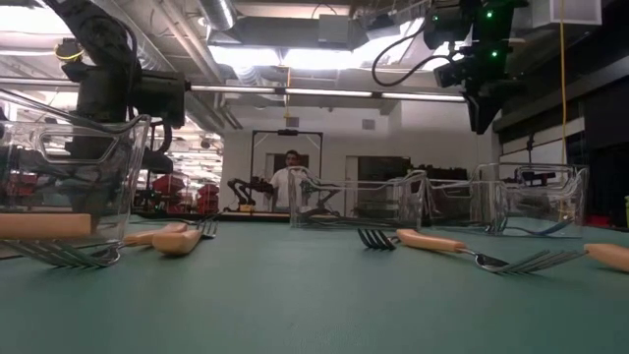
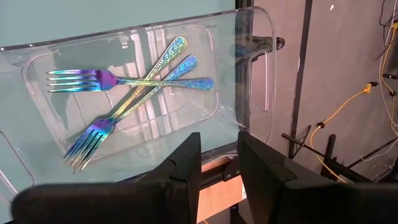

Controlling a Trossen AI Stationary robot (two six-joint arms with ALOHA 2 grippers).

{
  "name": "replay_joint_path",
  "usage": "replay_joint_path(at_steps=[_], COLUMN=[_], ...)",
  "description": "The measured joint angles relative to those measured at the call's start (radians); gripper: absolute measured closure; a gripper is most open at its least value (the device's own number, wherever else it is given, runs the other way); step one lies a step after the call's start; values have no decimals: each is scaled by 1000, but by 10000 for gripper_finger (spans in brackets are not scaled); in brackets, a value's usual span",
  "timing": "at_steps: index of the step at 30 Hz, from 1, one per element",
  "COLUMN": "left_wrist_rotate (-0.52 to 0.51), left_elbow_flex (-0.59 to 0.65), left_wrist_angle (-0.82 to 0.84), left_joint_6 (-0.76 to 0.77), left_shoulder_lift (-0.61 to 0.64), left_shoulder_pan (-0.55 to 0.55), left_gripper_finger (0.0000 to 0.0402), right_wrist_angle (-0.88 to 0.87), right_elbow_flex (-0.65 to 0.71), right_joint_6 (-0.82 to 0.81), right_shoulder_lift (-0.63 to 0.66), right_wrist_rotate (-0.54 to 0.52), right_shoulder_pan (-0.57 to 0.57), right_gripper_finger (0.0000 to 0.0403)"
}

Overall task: Sort silverware by color (type)
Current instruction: Put the blue fork into the top right transparent bin

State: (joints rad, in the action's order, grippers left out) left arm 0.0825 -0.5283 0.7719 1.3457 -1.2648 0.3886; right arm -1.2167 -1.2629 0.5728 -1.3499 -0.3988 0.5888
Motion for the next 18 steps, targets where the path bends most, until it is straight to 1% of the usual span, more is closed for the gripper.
replay_joint_path(at_steps=[6, 8, 12, 18], left_wrist_rotate=[-73, -89, -129, -177], left_elbow_flex=[-53, -74, -114, -191], left_wrist_angle=[-58, -104, -152, -224], left_joint_6=[-86, -119, -180, -278], left_shoulder_lift=[0, 0, 1, 2], left_shoulder_pan=[2, 2, 2, 2], left_gripper_finger=[392, 393, 393, 393], right_wrist_angle=[1, 6, 16, 20], right_elbow_flex=[0, 0, 0, 0], right_joint_6=[0, 0, 0, 0], right_shoulder_lift=[0, 0, 0, 0], right_wrist_rotate=[0, 3, 46, 150], right_shoulder_pan=[0, 0, 0, 1], right_gripper_finger=[306, 306, 306, 306])
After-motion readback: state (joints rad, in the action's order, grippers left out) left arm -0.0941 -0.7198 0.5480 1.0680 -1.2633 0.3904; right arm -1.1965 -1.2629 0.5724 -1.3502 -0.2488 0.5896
